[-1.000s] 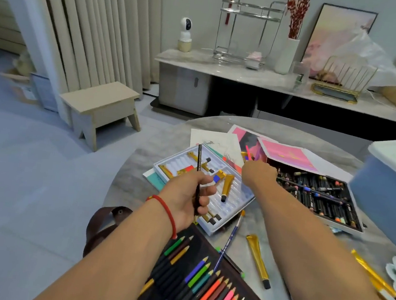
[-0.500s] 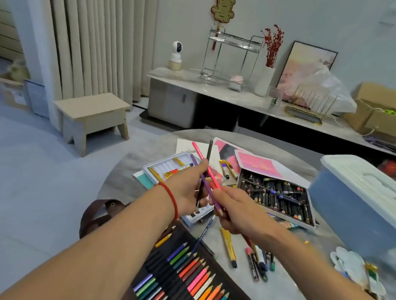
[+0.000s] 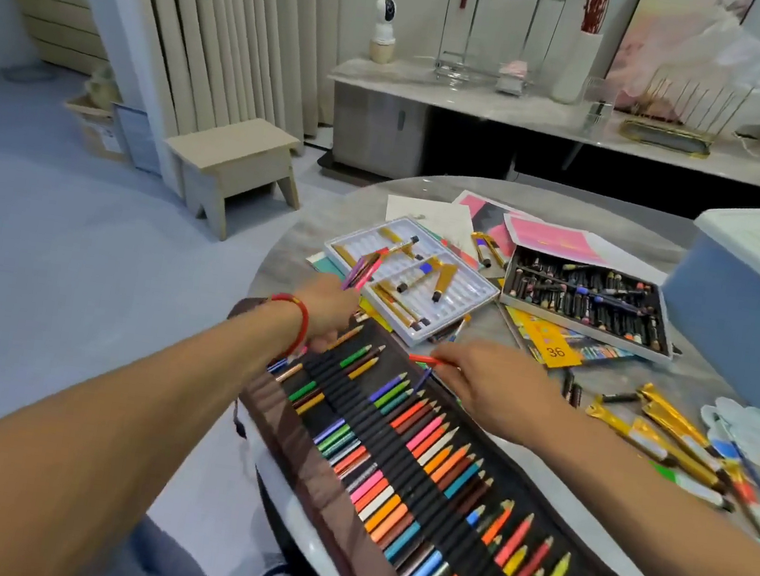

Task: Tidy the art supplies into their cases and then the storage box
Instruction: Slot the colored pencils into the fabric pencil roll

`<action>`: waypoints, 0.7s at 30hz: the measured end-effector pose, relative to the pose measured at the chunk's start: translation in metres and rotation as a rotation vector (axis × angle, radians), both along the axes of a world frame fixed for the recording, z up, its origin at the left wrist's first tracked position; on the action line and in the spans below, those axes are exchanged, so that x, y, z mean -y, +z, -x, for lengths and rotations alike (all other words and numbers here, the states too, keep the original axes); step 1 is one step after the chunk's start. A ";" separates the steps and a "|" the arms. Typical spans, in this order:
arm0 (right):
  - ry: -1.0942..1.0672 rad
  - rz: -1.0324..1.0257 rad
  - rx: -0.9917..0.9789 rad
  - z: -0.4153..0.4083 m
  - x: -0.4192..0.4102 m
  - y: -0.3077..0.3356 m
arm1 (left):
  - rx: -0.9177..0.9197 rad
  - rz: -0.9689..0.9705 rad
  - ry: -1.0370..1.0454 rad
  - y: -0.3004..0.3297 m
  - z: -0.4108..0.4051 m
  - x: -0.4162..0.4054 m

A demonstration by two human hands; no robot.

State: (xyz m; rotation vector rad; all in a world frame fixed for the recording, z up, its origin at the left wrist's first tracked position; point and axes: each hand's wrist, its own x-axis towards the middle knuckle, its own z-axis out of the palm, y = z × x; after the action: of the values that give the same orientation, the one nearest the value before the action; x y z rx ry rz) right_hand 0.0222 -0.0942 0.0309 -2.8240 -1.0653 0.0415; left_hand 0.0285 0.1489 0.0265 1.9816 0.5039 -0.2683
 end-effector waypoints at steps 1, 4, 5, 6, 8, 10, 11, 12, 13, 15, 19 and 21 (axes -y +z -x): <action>0.028 0.028 -0.007 -0.004 -0.008 -0.005 | 0.025 -0.243 -0.084 -0.013 0.005 -0.002; 0.159 0.088 -0.051 -0.014 -0.031 -0.014 | 0.206 -0.785 -0.203 -0.041 0.026 -0.004; 0.203 0.106 -0.057 -0.017 -0.035 -0.016 | 0.259 -0.898 -0.201 -0.049 0.034 -0.005; 0.236 0.104 -0.069 -0.022 -0.038 -0.015 | 0.294 -0.998 -0.196 -0.056 0.041 -0.005; 0.261 0.068 -0.112 -0.033 -0.042 -0.016 | 0.344 -1.096 -0.175 -0.071 0.048 -0.011; 0.259 0.049 -0.143 -0.042 -0.044 -0.018 | 0.401 -1.077 -0.147 -0.086 0.048 -0.016; 0.260 0.043 -0.158 -0.045 -0.045 -0.019 | 0.426 -1.051 -0.131 -0.091 0.049 -0.017; 0.270 0.043 -0.174 -0.046 -0.046 -0.021 | 0.438 -1.030 -0.109 -0.095 0.049 -0.019; 0.285 0.048 -0.188 -0.047 -0.047 -0.024 | 0.447 -1.017 -0.088 -0.098 0.048 -0.020; 0.294 0.039 -0.229 -0.049 -0.050 -0.026 | 0.455 -1.005 -0.071 -0.100 0.047 -0.021; 0.301 -0.011 -0.271 -0.053 -0.052 -0.032 | 0.435 -0.986 -0.068 -0.096 0.049 -0.022; 0.315 -0.006 -0.260 -0.053 -0.052 -0.037 | 0.432 -0.965 -0.066 -0.096 0.051 -0.021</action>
State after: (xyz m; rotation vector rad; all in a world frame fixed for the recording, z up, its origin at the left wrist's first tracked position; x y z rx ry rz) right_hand 0.0754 -0.0421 -0.0057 -2.5251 -1.4223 0.4205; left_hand -0.0225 0.1696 -0.0690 2.8832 0.2963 0.4543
